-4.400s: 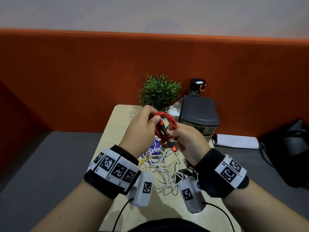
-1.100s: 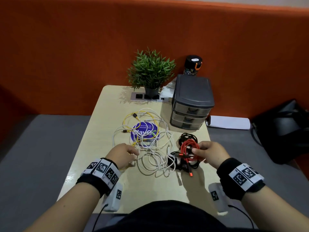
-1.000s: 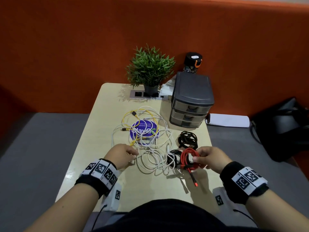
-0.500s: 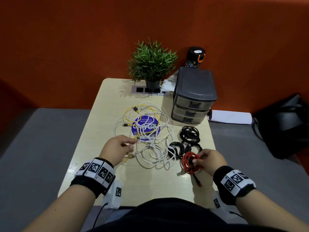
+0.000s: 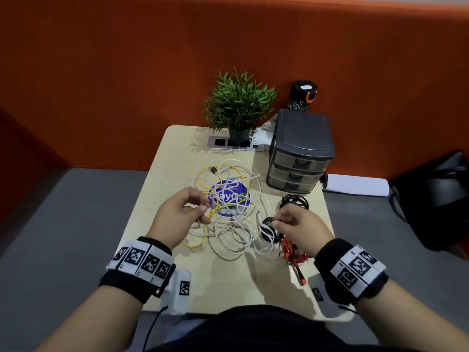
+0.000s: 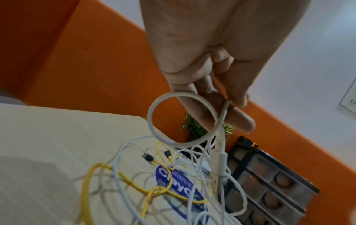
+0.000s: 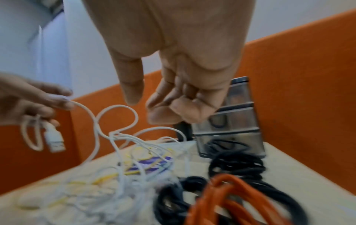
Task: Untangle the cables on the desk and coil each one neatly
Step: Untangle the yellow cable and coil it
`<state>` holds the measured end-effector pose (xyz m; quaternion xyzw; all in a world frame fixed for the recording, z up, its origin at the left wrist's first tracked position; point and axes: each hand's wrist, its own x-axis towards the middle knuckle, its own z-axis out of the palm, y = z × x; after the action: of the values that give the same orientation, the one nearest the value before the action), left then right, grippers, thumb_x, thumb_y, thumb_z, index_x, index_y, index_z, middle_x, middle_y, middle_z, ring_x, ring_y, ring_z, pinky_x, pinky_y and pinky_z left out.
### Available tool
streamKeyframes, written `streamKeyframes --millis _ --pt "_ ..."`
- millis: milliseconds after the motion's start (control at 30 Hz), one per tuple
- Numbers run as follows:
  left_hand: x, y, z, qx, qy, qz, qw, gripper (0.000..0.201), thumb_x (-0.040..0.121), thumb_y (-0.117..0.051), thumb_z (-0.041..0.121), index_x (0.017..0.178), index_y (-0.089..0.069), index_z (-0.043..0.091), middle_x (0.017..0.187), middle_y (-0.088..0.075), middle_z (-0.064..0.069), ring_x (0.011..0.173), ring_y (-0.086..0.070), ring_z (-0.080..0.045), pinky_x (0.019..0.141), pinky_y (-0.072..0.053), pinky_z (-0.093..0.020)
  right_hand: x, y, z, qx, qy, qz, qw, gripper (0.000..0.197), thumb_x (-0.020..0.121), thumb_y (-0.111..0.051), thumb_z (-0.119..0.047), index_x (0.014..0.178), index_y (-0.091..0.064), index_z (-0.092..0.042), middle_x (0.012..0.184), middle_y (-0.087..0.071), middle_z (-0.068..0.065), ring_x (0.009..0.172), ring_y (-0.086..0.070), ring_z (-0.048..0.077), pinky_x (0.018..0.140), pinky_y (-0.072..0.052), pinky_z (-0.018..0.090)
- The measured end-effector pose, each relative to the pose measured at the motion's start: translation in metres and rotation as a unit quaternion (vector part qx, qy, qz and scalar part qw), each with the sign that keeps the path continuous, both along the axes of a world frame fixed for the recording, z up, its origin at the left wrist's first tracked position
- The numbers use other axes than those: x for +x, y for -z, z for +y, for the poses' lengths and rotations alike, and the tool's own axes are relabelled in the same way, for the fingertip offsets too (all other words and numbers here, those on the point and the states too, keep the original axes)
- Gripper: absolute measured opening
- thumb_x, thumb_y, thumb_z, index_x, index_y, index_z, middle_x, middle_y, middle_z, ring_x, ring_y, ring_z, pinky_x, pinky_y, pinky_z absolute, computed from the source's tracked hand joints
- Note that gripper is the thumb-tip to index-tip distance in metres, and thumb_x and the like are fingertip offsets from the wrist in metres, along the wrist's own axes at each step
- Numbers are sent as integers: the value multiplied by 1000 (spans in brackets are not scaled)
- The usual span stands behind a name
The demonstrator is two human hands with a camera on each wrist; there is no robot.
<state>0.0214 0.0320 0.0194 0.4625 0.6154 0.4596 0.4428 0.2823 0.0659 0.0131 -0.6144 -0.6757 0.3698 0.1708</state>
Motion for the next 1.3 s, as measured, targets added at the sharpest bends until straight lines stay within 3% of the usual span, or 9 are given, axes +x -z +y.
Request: streamKeyframes --millis 167,300,433,600,733,833,933,1100,1300 --pt "8 -24 0 29 37 -30 998 12 83 -63 -6 83 -61 6 82 -62 -11 57 -66 -24 52 -47 -19 -56 -18 -3 10 -163 40 986 48 81 -72 -28 123 -51 -36 88 -60 -12 68 -53 7 72 -46 23" --pt "7 -39 3 44 92 -49 994 15 81 -65 -8 88 -64 6 84 -64 -25 65 -66 -26 63 -52 -29 -92 -26 0 9 -196 84 977 78 77 -75 -30 139 -28 -40 92 -56 -18 65 -54 -8 65 -39 8" --pt "-3 -45 10 69 121 23 990 20 85 -61 -3 91 -67 15 87 -70 -12 83 -65 -19 77 -51 -24 -111 -25 9 18 -143 108 984 42 74 -77 -29 105 -48 -29 87 -63 -7 65 -59 4 66 -49 31" --pt "-41 -19 26 7 -78 212 974 23 87 -57 7 78 -61 27 78 -61 0 69 -55 -13 62 -41 -18 -112 -32 30 -8 -21 183 983 17 85 -68 -13 77 -54 -20 73 -64 8 58 -65 19 59 -54 39" --pt "-57 11 21 -229 135 310 913 20 88 -55 14 79 -67 26 67 -56 4 56 -49 -12 45 -34 -17 -107 -30 45 37 24 111 993 18 83 -70 -30 83 -60 -14 71 -64 0 58 -58 12 60 -48 29" --pt "-56 28 17 -308 255 312 862 20 91 -55 22 76 -68 24 66 -62 8 70 -59 -10 62 -45 -19 -108 -25 49 42 37 95 994 20 82 -71 -32 80 -61 -15 69 -64 0 58 -53 11 59 -47 29" --pt "-59 41 22 -286 228 327 872 16 89 -60 26 87 -73 17 60 -61 9 68 -60 -11 74 -48 -21 -112 -20 53 47 48 63 996 17 82 -71 -32 75 -60 -20 62 -55 -7 59 -52 12 59 -45 27" --pt "-70 32 33 -182 166 203 948 24 81 -65 -2 75 -73 20 59 -66 7 56 -60 -6 60 -49 -13 -122 -14 58 -14 66 128 990 10 84 -67 -15 78 -60 -20 61 -63 4 49 -62 18 61 -54 36" --pt "-56 -25 39 -70 152 -28 985 19 77 -64 -16 79 -68 2 58 -67 0 56 -64 -9 56 -53 -20 -136 -16 56 -89 33 195 976 26 92 -56 -6 117 -53 -13 66 -67 6 51 -64 22 49 -48 21"
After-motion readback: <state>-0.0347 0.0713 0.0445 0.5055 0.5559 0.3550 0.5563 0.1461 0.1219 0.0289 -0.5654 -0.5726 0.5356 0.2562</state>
